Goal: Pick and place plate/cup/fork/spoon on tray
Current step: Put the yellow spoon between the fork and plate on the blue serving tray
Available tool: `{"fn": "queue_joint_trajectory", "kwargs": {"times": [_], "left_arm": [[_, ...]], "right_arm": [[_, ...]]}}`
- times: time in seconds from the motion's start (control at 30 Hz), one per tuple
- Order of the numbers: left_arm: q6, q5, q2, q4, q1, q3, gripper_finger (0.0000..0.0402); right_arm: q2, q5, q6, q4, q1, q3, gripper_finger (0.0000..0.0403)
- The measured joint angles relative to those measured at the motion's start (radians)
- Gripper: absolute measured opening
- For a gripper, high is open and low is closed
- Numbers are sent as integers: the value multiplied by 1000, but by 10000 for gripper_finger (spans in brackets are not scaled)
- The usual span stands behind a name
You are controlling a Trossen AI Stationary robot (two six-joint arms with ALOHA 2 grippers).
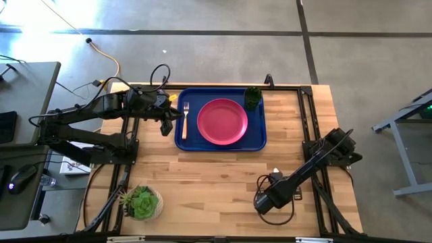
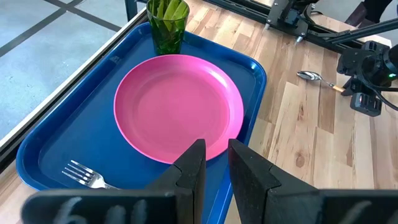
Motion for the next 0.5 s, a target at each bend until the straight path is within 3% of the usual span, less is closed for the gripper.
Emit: {"fn": "queue_joint_trajectory", "kwargs": {"times": [0.37, 0.5], "left_arm": [[1, 0, 0, 1, 0, 0, 60], [2, 0, 0, 1, 0, 0, 60]], "right_arm": [[-57, 54, -3, 19, 3, -11, 32], [-84, 141, -5, 64, 6, -12, 31]]}}
